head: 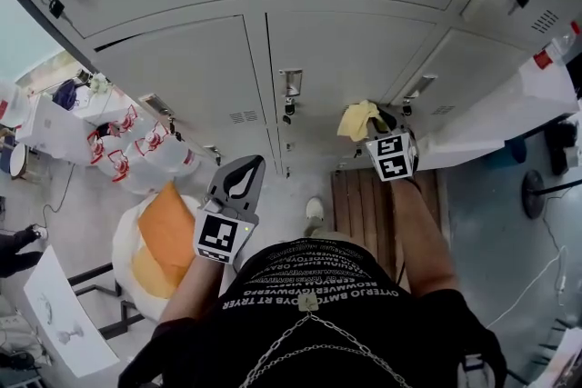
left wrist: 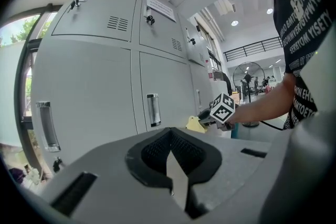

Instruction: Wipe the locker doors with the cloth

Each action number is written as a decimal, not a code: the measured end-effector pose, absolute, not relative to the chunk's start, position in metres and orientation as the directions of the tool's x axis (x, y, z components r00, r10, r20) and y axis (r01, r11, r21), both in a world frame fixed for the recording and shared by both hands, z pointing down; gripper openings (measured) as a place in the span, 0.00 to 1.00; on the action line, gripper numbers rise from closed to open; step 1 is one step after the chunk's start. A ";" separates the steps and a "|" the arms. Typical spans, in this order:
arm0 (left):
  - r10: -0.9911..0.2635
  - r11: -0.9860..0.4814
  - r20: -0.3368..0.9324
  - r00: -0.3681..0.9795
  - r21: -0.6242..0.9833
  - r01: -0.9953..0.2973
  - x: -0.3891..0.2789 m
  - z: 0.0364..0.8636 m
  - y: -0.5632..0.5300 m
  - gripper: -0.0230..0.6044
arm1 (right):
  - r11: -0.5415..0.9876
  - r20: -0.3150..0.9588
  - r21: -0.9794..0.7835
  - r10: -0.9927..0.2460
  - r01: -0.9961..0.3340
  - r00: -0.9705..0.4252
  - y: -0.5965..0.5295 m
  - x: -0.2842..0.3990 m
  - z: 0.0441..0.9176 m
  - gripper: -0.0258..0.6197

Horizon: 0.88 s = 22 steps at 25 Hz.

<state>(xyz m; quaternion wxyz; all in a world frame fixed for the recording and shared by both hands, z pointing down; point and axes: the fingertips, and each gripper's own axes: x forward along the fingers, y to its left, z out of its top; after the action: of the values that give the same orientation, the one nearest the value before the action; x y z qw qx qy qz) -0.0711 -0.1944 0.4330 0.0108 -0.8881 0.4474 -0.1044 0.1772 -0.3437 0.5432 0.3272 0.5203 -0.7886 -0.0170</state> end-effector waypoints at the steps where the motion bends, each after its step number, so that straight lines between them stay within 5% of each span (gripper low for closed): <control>1: -0.798 -0.599 0.175 0.577 -0.114 -0.793 -0.072 0.432 -0.195 0.05 | 0.449 0.502 0.380 -0.835 -0.809 -0.228 -0.344 0.183 0.545 0.15; 7: -0.803 -0.593 0.165 0.573 -0.129 -0.794 -0.080 0.421 -0.187 0.04 | 0.406 0.486 0.367 -0.851 -0.837 -0.199 -0.320 0.206 0.532 0.14; 14: -0.826 -0.564 0.125 0.550 -0.168 -0.809 -0.103 0.387 -0.174 0.04 | 0.363 0.266 0.318 -0.921 -0.876 -0.285 -0.256 0.194 0.416 0.14; 22: -0.823 -0.567 0.114 0.556 -0.179 -0.804 -0.121 0.377 -0.152 0.04 | 0.369 0.177 0.291 -0.927 -0.882 -0.330 -0.199 0.166 0.366 0.13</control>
<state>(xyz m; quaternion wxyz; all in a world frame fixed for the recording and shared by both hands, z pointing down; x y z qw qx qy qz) -0.1209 -0.1521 0.3769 0.0530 -0.8804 0.4621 -0.0926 0.1663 -0.1986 0.3655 0.1578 0.5571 -0.8122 -0.0712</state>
